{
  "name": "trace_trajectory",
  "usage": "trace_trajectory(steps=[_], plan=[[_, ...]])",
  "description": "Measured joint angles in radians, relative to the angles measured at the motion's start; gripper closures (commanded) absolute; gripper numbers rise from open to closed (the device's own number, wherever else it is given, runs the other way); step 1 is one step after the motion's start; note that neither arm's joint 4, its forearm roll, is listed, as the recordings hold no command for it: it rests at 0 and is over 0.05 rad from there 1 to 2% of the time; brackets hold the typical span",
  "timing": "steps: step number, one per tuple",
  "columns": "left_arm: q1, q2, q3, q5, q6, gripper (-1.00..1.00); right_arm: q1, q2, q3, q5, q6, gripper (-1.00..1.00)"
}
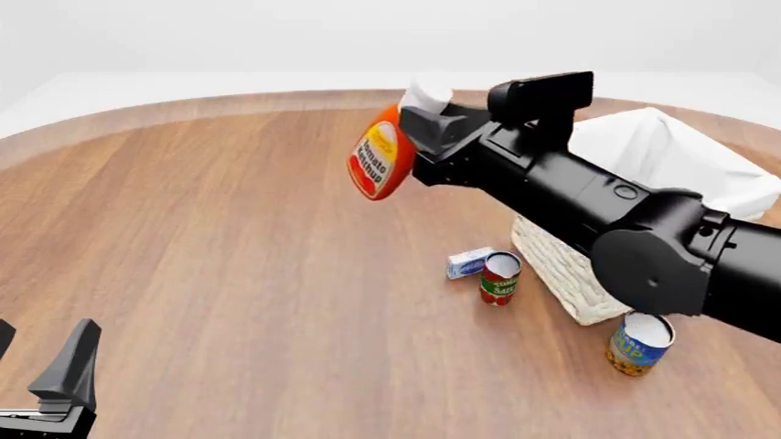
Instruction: Pick up the ketchup, and put it in the basket.
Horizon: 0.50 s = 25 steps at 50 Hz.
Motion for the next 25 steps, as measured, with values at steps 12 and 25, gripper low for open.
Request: trace_trajectory(steps=[12, 25], plan=[[0.0, 0.0, 0.0, 0.0, 0.0, -1.0, -0.105, -0.075, 0.044, -0.015, -0.003, 1.0], [0.0, 0.0, 0.0, 0.0, 0.0, -1.0, -0.205, -0.14, 0.077, -0.02, 0.009, 1.0]])
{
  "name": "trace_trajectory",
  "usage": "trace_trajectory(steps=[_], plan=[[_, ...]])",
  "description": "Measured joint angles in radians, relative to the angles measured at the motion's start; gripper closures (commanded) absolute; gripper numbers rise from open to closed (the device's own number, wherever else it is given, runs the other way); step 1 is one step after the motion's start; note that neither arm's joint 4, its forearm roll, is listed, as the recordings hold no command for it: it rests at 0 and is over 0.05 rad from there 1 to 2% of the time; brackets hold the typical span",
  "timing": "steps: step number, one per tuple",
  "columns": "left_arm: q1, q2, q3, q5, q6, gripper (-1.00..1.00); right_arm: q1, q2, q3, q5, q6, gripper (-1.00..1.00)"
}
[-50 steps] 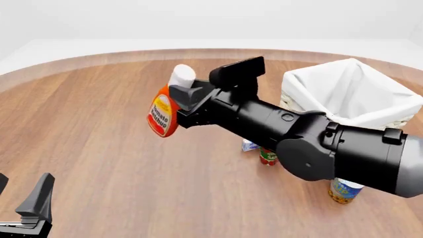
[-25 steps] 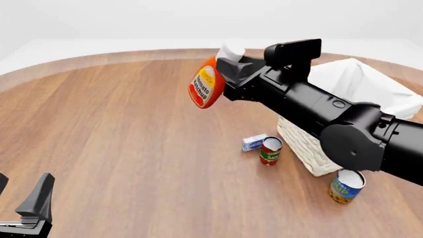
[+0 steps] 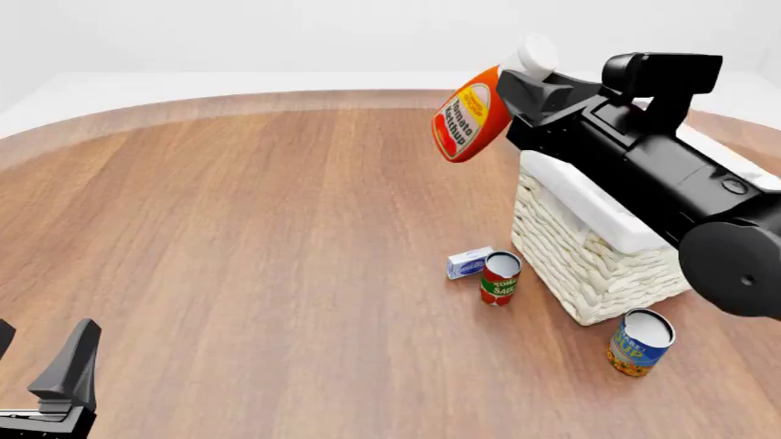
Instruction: Pick up the ketchup, and put it in the basket.
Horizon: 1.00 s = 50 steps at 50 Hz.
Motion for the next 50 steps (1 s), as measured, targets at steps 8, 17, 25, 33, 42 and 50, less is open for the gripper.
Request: trace_trajectory(steps=[8, 17, 25, 33, 42, 50], plan=[[0.0, 0.0, 0.0, 0.0, 0.0, -1.0, -0.063, -0.046, 0.024, -0.002, 0.0, 1.0], [0.0, 0.0, 0.0, 0.0, 0.0, -1.0, -0.125, -0.1, 0.052, 0.002, 0.002, 1.0], [0.0, 0.0, 0.0, 0.0, 0.0, -1.0, -0.173, -0.151, 0.075, 0.008, 0.005, 1.0], [0.0, 0.0, 0.0, 0.0, 0.0, -1.0, -0.216, -0.205, 0.099, 0.022, 0.011, 1.0], [0.0, 0.0, 0.0, 0.0, 0.0, -1.0, -0.278, -0.266, 0.127, 0.046, 0.018, 1.0], [0.0, 0.0, 0.0, 0.0, 0.0, -1.0, -0.341, -0.309, 0.152, 0.065, 0.019, 1.0]])
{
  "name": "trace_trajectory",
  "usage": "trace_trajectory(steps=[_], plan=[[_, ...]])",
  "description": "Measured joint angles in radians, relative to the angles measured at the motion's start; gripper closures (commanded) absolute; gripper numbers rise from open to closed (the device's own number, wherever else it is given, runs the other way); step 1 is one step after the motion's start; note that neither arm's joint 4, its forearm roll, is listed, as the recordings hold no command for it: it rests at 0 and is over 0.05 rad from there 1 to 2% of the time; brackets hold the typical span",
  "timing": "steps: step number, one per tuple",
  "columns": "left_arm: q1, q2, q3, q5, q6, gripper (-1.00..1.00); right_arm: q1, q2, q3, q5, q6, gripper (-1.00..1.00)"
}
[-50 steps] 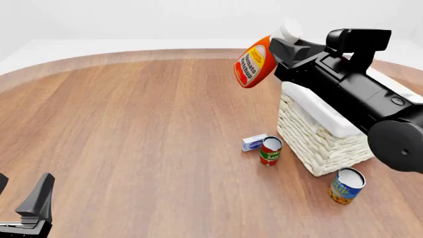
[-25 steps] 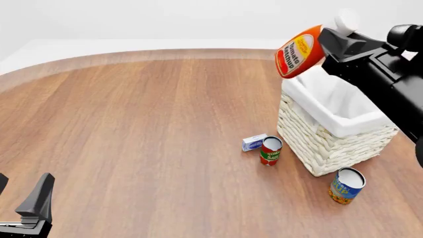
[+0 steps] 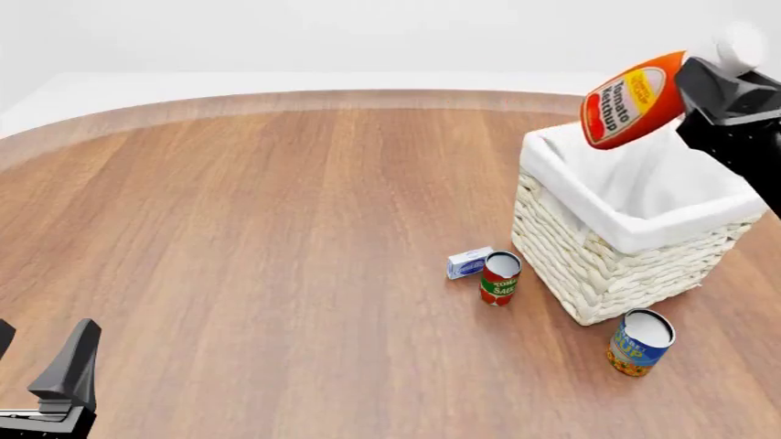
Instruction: Pick up the ketchup, and put it in the basket.
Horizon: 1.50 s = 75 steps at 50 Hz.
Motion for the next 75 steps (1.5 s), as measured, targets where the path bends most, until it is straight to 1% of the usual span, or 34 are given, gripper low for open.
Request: trace_trajectory(steps=[9, 18, 39, 49, 75], plan=[[0.0, 0.0, 0.0, 0.0, 0.0, -1.0, -0.064, -0.017, 0.026, 0.01, -0.001, 1.0], [0.0, 0.0, 0.0, 0.0, 0.0, -1.0, -0.107, -0.004, 0.047, 0.004, -0.005, 1.0], [0.0, 0.0, 0.0, 0.0, 0.0, -1.0, -0.188, 0.068, 0.06, -0.009, -0.052, 1.0], [0.0, 0.0, 0.0, 0.0, 0.0, -1.0, -0.202, 0.103, 0.061, -0.014, -0.076, 1.0], [0.0, 0.0, 0.0, 0.0, 0.0, -1.0, -0.2, 0.235, 0.027, -0.036, -0.17, 1.0]])
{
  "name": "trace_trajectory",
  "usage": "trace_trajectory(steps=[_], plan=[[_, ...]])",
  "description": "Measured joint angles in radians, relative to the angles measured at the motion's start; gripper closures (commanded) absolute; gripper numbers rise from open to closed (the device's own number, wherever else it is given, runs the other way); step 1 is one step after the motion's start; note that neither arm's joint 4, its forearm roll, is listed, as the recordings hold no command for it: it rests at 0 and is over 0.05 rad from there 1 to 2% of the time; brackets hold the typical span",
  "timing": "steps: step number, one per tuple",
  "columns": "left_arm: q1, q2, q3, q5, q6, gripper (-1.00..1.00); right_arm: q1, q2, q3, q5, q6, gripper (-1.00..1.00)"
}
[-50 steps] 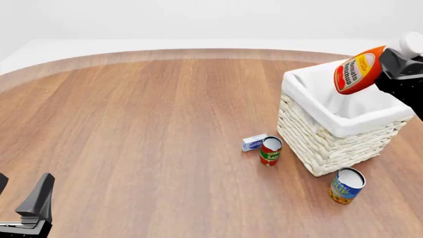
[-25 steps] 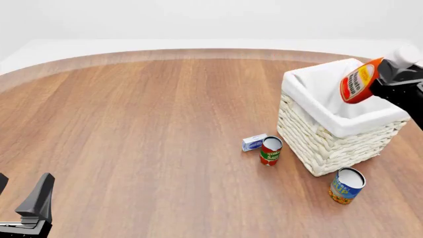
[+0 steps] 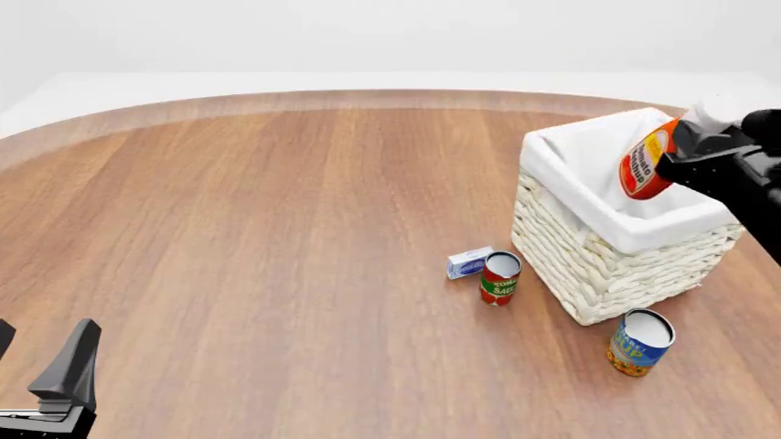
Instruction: Pick up the ketchup, and put it in the basket.
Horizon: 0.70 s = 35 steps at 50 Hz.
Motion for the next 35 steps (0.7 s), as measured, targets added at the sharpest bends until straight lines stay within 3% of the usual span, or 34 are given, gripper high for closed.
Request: trace_trajectory(steps=[35], plan=[[0.0, 0.0, 0.0, 0.0, 0.0, -1.0, -0.004, 0.187, -0.045, -0.034, -0.101, 1.0]])
